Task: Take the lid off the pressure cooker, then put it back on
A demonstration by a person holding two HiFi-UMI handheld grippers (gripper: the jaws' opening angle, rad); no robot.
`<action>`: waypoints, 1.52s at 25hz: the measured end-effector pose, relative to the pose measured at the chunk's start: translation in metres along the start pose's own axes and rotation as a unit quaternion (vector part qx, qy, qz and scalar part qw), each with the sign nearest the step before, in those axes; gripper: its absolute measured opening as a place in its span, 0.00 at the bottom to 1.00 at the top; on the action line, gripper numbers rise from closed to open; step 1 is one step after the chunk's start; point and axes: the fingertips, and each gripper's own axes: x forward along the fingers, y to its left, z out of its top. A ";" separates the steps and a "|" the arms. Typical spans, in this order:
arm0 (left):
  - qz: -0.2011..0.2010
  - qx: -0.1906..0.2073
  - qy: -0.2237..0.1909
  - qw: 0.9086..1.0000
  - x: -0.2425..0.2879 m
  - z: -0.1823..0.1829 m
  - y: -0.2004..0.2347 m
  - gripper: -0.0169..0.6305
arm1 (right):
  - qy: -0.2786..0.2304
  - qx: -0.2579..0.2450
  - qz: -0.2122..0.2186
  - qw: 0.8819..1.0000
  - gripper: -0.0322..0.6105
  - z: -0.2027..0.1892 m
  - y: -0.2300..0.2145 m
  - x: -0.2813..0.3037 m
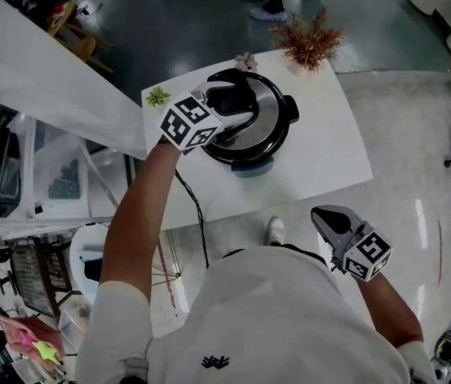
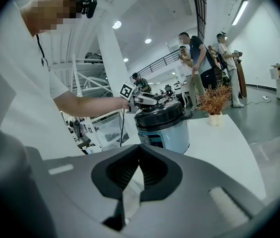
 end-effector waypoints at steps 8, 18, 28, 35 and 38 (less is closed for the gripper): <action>-0.010 0.011 0.004 1.000 0.000 0.000 0.000 0.48 | 0.001 0.010 -0.003 1.000 0.07 -0.008 -0.002 -0.004; -0.001 0.002 0.005 1.000 -0.005 0.003 0.002 0.47 | -0.005 0.015 -0.012 1.000 0.07 -0.013 -0.003 -0.014; -0.004 0.001 -0.012 1.000 -0.025 0.026 0.003 0.47 | -0.012 0.011 -0.004 1.000 0.07 -0.010 -0.002 -0.004; 0.010 -0.007 -0.024 1.000 -0.051 0.033 0.005 0.47 | -0.007 0.004 0.012 1.000 0.07 -0.005 0.004 0.002; 0.020 -0.009 -0.024 0.999 -0.066 0.029 0.007 0.47 | -0.006 -0.001 0.022 1.000 0.07 -0.003 0.012 0.010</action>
